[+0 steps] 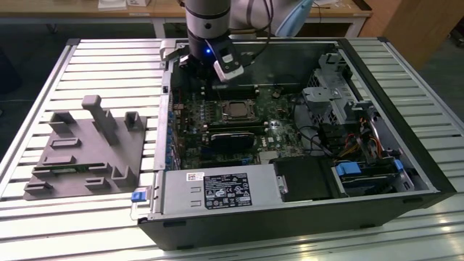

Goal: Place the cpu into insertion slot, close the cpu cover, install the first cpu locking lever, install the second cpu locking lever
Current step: 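Install the first cpu locking lever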

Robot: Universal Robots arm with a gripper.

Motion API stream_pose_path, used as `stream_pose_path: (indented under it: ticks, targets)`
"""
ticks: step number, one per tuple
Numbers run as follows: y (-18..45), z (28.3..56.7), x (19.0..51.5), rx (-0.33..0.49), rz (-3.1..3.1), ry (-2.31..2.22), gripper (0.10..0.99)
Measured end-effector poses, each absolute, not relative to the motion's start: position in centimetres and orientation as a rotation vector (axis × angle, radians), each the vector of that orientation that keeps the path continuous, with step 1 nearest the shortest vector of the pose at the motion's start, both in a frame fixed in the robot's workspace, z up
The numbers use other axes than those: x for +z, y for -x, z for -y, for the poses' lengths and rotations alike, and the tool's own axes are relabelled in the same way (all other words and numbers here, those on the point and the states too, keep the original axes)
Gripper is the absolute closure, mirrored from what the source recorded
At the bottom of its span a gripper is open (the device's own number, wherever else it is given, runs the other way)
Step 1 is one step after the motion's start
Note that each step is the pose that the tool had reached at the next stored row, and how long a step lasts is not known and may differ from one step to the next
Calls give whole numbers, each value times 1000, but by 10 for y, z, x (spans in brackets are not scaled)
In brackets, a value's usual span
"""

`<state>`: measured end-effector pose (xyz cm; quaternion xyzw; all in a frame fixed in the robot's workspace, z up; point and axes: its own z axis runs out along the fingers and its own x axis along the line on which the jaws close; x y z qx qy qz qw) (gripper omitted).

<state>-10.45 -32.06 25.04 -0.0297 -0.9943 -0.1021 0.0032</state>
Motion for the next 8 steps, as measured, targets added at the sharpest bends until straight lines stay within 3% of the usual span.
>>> stream_pose_path:
  ticks: [8]
  targets:
    - [105,321,250,-369,3111,93,980]
